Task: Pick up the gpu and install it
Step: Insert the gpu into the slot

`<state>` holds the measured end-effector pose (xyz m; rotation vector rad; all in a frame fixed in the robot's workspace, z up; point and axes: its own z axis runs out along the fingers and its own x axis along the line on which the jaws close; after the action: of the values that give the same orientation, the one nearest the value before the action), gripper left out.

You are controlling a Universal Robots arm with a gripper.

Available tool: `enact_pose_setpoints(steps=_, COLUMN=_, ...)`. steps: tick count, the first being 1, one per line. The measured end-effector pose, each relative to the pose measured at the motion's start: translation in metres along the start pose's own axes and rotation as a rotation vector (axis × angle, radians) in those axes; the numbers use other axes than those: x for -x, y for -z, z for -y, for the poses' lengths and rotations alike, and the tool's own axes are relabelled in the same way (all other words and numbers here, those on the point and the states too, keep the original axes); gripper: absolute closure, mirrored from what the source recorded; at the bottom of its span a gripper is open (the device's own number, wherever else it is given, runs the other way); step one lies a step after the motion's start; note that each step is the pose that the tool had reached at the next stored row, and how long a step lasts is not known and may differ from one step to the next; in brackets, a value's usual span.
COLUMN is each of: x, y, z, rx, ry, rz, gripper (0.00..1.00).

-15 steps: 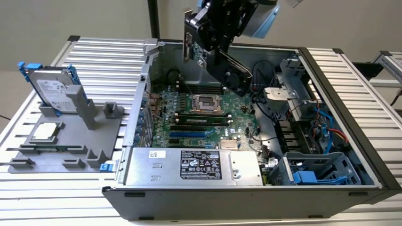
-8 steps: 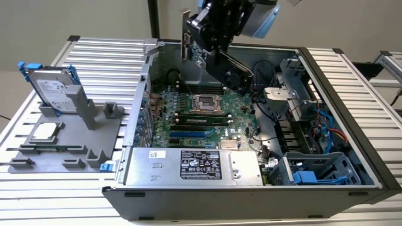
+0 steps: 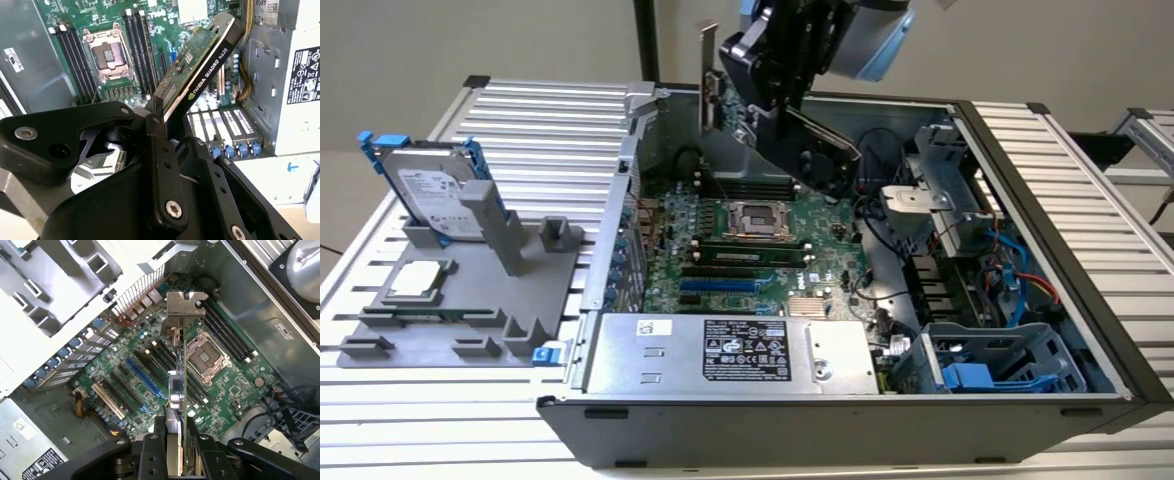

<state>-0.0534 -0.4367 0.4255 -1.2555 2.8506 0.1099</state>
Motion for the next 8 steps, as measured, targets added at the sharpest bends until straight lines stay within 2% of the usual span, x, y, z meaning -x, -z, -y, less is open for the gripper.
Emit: enact_pose_setpoints(steps=8, x=0.0, y=0.0, z=0.0, rx=0.0046, ry=0.088, rz=-0.0048, gripper=1.0)
